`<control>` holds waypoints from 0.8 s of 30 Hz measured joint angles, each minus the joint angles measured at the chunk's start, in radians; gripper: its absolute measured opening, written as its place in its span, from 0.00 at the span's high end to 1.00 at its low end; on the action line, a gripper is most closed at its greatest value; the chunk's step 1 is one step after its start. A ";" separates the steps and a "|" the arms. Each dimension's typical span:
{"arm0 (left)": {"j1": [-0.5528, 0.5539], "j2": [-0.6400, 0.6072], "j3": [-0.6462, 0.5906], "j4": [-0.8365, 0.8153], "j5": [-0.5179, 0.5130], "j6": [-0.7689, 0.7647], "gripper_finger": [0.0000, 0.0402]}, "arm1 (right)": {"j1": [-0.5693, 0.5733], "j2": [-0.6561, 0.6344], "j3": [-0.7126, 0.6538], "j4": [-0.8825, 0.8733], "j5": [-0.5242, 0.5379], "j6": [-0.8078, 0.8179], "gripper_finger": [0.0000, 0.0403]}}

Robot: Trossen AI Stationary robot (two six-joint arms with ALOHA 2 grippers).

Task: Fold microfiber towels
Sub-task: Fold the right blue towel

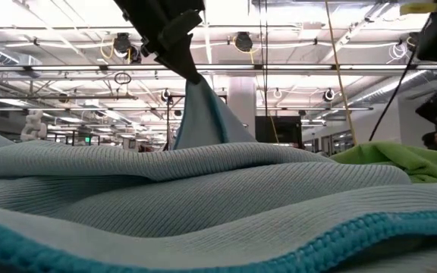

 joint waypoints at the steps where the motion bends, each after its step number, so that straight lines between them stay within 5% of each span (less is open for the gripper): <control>1: 0.000 0.000 0.000 0.000 0.000 0.003 0.97 | 0.018 0.043 0.014 0.000 0.012 -0.013 0.67; 12: 0.000 0.000 0.000 0.009 0.000 0.002 0.97 | 0.101 0.285 0.176 -0.003 0.213 -0.183 0.67; 24: -0.005 0.000 0.000 0.015 0.000 -0.002 0.98 | 0.101 0.371 0.184 -0.007 0.227 -0.232 0.67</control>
